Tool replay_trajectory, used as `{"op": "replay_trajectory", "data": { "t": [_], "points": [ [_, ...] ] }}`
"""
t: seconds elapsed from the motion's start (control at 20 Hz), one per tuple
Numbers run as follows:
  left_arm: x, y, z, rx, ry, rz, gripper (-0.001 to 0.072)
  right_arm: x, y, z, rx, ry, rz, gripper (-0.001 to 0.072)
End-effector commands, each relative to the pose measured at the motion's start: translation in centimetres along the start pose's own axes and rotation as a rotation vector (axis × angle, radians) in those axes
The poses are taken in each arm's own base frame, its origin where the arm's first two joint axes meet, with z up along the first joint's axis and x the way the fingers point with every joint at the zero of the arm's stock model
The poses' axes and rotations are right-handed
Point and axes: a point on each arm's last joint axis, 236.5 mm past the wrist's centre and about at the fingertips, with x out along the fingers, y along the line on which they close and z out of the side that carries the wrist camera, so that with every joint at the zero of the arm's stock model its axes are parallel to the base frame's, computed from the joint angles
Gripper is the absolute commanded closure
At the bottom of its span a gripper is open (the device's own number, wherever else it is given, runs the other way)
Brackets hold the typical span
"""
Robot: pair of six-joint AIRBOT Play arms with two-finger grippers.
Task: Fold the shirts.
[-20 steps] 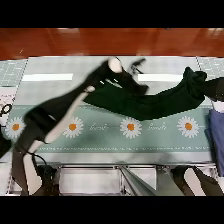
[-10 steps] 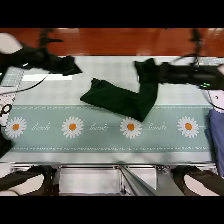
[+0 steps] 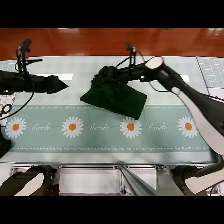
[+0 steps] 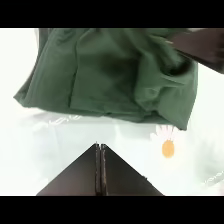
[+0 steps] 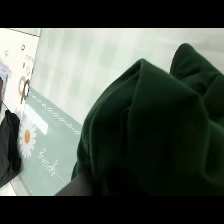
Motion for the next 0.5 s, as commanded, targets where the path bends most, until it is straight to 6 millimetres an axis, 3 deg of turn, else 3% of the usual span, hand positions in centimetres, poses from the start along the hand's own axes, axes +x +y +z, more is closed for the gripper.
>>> {"op": "replay_trajectory", "data": {
  "t": [0.0, 0.4, 0.45],
  "points": [
    [0.7, 1.0, -1.0, -0.025, 0.006, 0.012, 0.0687, 3.3, -0.2, -0.4, 0.027, 0.014, 0.019, 0.0692],
    [2.4, 1.4, -3.1, -0.046, 0.047, 0.011, 0.0687, 4.8, -0.9, 0.1, 0.071, -0.032, 0.031, 0.0673],
    [2.4, 1.5, -2.9, -0.046, 0.039, 0.014, 0.0687, 5.0, -0.9, -0.5, 0.086, -0.009, 0.044, 0.0465]
  ]
}}
